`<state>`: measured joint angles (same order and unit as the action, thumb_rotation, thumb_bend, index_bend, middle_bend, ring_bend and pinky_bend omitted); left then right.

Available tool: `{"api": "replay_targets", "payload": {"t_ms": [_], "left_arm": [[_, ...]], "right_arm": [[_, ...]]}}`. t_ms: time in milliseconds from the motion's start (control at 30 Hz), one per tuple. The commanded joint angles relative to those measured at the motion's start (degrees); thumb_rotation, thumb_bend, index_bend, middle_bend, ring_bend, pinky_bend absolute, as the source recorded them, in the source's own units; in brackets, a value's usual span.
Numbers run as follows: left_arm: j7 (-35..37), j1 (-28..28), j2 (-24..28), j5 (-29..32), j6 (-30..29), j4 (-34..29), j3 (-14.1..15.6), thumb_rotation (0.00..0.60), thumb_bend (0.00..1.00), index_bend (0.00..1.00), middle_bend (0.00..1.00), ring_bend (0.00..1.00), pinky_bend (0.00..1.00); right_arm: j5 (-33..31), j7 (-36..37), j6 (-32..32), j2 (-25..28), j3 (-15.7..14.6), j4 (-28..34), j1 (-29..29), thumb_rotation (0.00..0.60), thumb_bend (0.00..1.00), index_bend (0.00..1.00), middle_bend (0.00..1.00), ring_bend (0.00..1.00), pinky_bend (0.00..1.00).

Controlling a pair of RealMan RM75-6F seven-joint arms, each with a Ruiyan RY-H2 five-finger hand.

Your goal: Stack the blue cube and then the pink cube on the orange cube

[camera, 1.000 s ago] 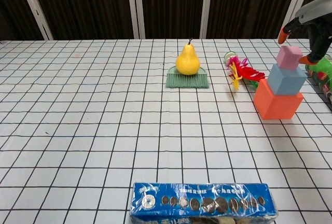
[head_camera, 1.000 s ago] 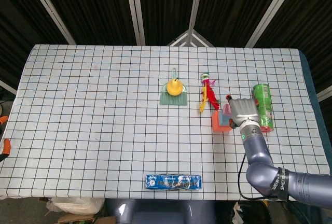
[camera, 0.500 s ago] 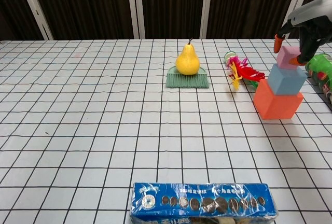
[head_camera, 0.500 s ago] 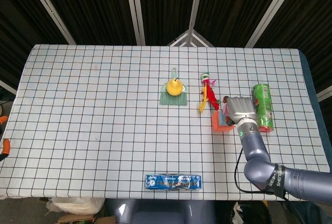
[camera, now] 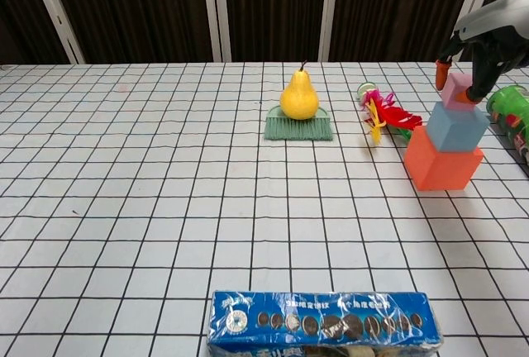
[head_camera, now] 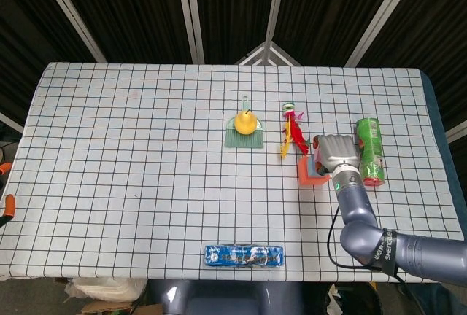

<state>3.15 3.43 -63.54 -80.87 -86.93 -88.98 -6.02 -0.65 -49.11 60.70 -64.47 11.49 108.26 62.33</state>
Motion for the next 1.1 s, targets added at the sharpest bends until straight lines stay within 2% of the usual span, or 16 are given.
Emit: {"api": "replay_targets", "payload": {"t_ms": [33,300,1100], "left_arm": [[-0.10,0.05,-0.03,-0.06,0.06,-0.06,0.04,0.600,0.58,0.17,0.07,0.00,0.00],[-0.56,0.01,-0.12,-0.24,-0.14,-0.23,0.12,0.600,0.58,0.17,0.07,0.00,0.00],[-0.04,-0.05,0.08,-0.14,-0.11,-0.23,0.08,0.600,0.58,0.17,0.07,0.00,0.00]], "right_arm": [[-0.02,0.26,-0.14,0.01,-0.12,-0.21,-0.01,0.600,0.48,0.38,1.00,1.00,1.00],[0.32,1.02,-1.05,0.33,-0.64,-0.34,-0.16,0.600,0.48,0.44,1.00,1.00,1.00],[1.54,2.26,0.64,2.08,-0.86,3.73,0.75,0.600,0.48,0.44,1.00,1.00,1.00]]}}
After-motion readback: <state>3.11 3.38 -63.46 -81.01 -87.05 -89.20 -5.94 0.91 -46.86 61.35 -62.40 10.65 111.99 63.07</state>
